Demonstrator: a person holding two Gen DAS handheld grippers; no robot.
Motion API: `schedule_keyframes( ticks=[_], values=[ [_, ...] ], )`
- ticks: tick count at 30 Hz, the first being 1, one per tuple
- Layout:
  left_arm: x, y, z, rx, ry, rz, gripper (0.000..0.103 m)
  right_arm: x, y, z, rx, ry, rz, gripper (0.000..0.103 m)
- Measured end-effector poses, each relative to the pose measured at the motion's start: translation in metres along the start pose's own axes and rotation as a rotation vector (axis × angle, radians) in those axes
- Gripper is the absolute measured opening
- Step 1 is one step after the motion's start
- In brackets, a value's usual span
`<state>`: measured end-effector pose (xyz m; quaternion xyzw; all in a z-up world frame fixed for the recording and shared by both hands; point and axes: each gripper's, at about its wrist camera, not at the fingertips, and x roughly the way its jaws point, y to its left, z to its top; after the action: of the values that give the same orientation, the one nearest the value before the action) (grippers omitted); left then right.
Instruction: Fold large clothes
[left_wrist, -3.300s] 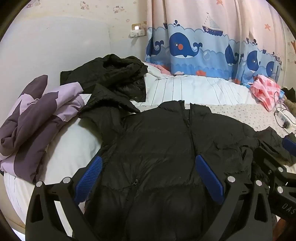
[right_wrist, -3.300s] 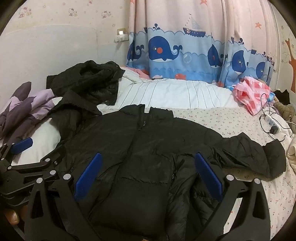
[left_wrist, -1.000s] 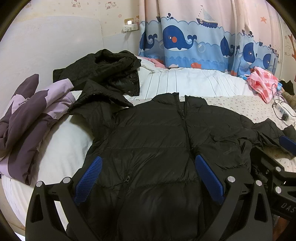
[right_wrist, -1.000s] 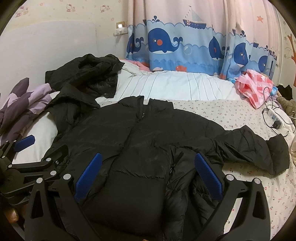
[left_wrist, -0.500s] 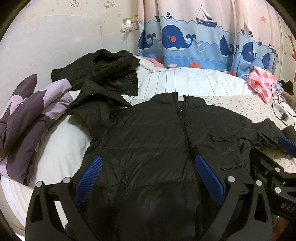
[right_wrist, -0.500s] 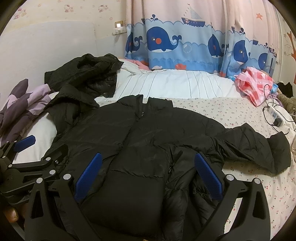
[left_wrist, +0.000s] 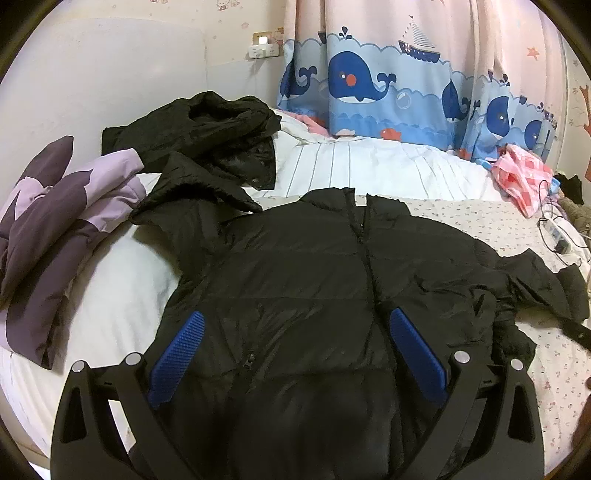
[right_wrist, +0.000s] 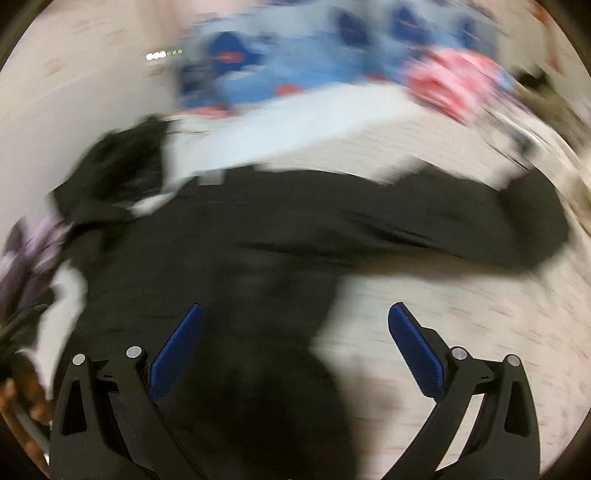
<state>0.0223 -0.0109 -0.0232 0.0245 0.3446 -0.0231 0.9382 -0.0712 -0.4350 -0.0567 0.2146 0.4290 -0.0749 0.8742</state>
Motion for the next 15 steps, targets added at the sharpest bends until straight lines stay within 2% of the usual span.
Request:
schedule_keyframes(
  ticks=[2, 5, 10, 13, 14, 15],
  values=[
    [0.003, 0.002, 0.001, -0.014, 0.008, -0.002, 0.097, 0.005, -0.079, 0.013, 0.212, 0.015, 0.033, 0.097],
    [0.01, 0.005, 0.003, -0.051, 0.038, -0.038, 0.097, 0.015, -0.161, 0.026, 0.392, -0.018, 0.015, 0.097],
    [0.028, 0.001, 0.002, -0.083, 0.095, -0.083, 0.097, 0.047, -0.228, 0.052, 0.53, -0.095, 0.066, 0.097],
    [0.038, -0.003, 0.002, -0.089, 0.117, -0.088, 0.097, 0.071, -0.263, 0.069, 0.63, -0.189, 0.129, 0.096],
    [0.042, -0.004, 0.002, -0.089, 0.122, -0.088, 0.097, 0.075, -0.265, 0.078, 0.626, -0.225, 0.128, 0.084],
    [0.044, -0.006, 0.002, -0.09, 0.126, -0.088, 0.097, 0.081, -0.266, 0.089, 0.61, -0.22, 0.118, 0.047]
  ],
)
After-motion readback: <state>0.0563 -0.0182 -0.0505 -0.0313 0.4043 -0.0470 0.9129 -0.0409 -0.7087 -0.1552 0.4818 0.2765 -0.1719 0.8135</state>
